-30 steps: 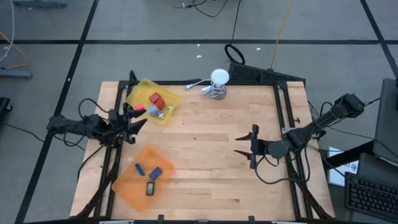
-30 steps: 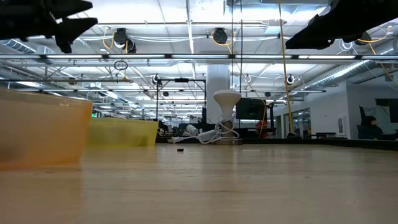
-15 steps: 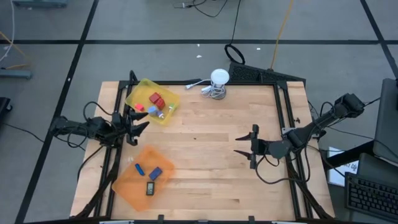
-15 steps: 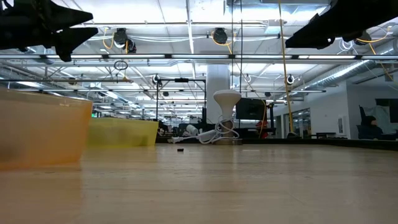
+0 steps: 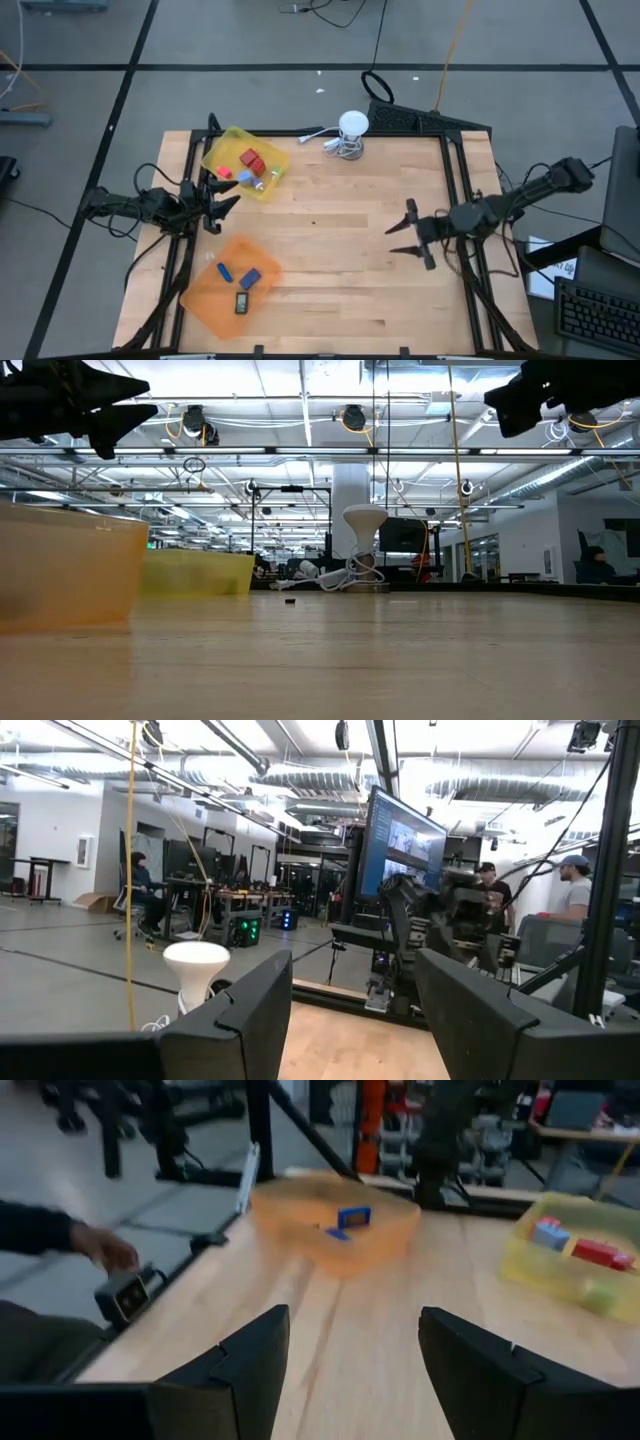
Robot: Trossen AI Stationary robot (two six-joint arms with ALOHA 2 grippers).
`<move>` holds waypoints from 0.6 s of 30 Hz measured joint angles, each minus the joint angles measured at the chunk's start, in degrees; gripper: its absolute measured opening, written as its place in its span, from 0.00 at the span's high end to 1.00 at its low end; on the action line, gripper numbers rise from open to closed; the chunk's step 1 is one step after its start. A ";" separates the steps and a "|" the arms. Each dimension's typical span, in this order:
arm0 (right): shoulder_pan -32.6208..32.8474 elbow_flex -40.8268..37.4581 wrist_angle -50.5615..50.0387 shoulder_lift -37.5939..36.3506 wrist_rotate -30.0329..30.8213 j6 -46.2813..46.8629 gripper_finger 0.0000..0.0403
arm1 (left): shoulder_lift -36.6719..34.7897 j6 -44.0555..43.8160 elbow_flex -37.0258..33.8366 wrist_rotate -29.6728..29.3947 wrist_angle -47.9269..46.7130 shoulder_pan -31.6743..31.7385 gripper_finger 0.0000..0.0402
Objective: Pick & Place Office items
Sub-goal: Return to Home Position
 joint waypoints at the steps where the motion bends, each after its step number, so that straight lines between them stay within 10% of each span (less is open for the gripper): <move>1: -1.71 -1.45 1.68 -1.40 -2.20 -0.05 0.47 | 0.00 0.00 0.00 0.00 0.00 0.00 0.47; 9: -16.51 -8.25 3.84 -13.77 -14.39 0.40 0.47 | -0.02 0.00 -0.03 0.00 0.00 0.00 0.47; 18: -24.60 -17.54 7.32 -26.86 -9.38 0.90 0.47 | -0.04 -0.01 -0.05 0.00 0.01 0.00 0.47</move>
